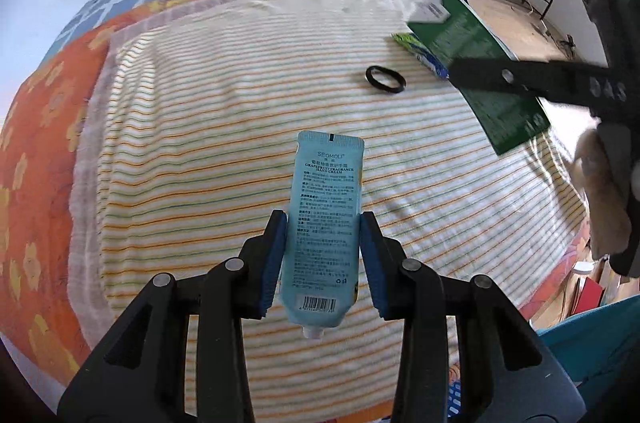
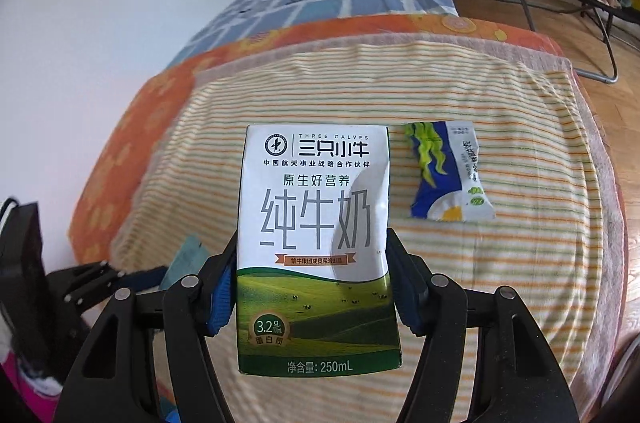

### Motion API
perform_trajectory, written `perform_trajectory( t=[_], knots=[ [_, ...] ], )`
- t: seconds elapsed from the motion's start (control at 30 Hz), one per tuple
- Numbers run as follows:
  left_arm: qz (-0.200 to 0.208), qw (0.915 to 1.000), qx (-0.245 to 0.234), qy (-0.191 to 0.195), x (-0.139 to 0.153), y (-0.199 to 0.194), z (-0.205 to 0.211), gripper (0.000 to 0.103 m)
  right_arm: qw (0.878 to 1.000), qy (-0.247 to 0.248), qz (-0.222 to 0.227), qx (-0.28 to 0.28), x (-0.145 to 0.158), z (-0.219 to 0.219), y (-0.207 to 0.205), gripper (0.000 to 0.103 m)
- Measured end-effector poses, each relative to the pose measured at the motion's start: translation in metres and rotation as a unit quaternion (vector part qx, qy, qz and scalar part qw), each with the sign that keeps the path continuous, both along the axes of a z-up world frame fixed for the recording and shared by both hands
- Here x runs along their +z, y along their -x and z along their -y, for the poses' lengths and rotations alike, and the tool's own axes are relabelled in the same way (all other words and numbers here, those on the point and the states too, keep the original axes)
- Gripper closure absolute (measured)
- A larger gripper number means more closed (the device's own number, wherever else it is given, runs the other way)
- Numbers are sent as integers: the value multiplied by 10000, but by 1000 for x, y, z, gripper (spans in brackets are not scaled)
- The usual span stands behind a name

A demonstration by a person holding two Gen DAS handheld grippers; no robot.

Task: Collect trash
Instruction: 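Carry tube and milk carton over the blue basket and open both tools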

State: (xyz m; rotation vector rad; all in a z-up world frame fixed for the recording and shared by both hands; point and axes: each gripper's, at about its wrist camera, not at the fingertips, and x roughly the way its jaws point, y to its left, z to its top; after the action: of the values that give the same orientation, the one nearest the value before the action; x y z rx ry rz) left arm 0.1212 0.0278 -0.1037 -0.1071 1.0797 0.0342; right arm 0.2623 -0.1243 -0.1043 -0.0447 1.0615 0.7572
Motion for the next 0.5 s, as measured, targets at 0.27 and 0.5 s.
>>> perform_trajectory(
  t=[0.27, 0.5],
  knots=[
    [168, 9998, 86, 50, 22, 26, -4, 66, 9996, 35, 172, 212, 18, 16, 38, 39],
    [327, 9994, 95, 98, 39, 50, 4, 66, 9980, 120, 472, 403, 36, 33, 79, 39]
  ],
)
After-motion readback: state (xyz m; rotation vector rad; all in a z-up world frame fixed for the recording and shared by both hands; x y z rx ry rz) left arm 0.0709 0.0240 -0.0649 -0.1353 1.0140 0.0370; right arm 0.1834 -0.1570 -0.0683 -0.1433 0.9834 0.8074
